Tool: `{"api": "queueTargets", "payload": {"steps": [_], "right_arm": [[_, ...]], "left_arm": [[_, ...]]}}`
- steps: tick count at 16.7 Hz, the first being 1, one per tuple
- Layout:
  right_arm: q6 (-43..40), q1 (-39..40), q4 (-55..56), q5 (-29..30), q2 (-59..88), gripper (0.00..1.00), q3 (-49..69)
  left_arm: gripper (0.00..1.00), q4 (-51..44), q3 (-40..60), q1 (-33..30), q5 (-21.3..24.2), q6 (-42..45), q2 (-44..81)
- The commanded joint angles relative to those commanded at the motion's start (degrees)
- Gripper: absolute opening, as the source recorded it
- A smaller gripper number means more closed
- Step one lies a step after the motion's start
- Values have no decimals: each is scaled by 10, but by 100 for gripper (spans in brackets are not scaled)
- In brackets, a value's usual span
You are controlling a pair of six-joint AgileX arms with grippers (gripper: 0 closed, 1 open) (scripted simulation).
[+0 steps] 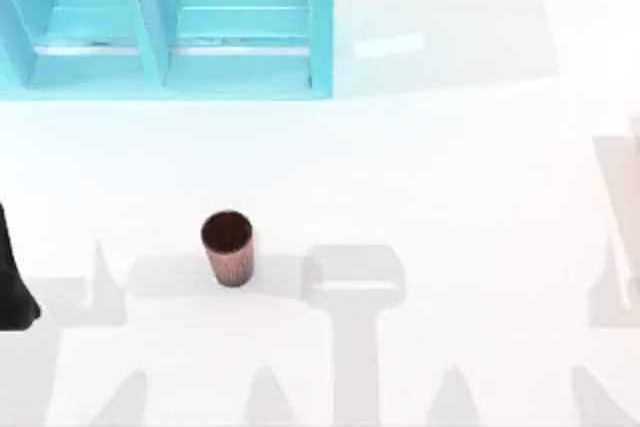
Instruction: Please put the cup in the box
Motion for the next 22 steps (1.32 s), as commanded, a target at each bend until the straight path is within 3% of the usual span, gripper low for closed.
{"api": "queueTargets", "payload": {"steps": [5,9,22], "right_arm": [[16,16,-16,3,31,100,31],[71,71,-83,17,151,100,147],[339,345,-552,91,879,100,796]], "left_arm": [[100,0,0,0,0,0,0],[100,0,0,0,0,0,0],[100,0,0,0,0,0,0]]}}
